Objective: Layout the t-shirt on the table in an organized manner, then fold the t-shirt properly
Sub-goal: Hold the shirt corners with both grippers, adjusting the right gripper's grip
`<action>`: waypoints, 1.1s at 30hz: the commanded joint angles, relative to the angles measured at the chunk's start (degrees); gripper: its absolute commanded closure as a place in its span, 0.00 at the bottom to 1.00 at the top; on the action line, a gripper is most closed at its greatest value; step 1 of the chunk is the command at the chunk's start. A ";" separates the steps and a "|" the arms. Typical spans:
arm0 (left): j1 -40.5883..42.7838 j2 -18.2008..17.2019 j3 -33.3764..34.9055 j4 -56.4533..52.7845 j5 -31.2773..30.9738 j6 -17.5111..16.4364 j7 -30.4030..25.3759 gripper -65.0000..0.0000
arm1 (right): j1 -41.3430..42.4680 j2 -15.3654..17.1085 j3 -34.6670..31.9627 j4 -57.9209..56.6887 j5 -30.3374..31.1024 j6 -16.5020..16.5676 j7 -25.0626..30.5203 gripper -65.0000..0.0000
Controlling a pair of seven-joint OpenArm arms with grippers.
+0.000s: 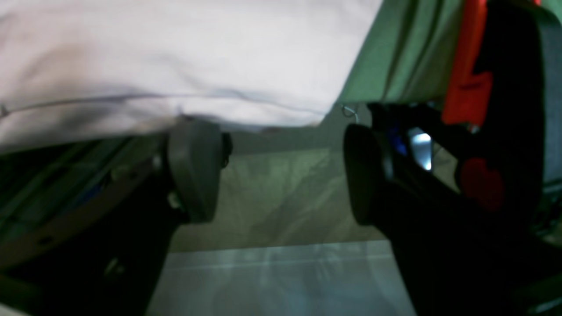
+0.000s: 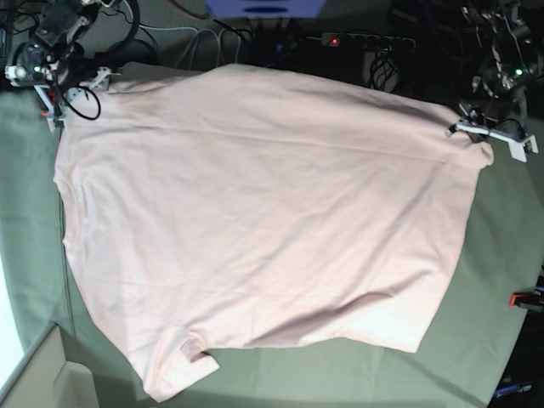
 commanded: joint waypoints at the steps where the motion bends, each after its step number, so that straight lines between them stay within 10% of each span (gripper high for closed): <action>1: 0.10 -0.69 -0.32 1.12 -0.19 0.05 -1.20 1.00 | 0.32 0.40 0.03 0.94 2.33 -0.25 1.14 0.32; 8: 0.10 -0.51 -0.32 1.12 -0.19 0.05 -1.20 1.00 | 0.41 0.48 -0.06 0.94 5.58 -0.25 1.14 0.44; 15: 0.10 -0.51 -0.32 1.12 -0.19 0.05 -1.20 1.00 | 0.58 0.48 -2.08 1.02 5.40 -0.25 1.14 1.00; 33: 0.01 -0.43 -0.32 2.79 -0.19 0.14 -1.11 1.00 | 0.85 1.72 -0.59 10.34 5.49 -0.25 1.05 1.00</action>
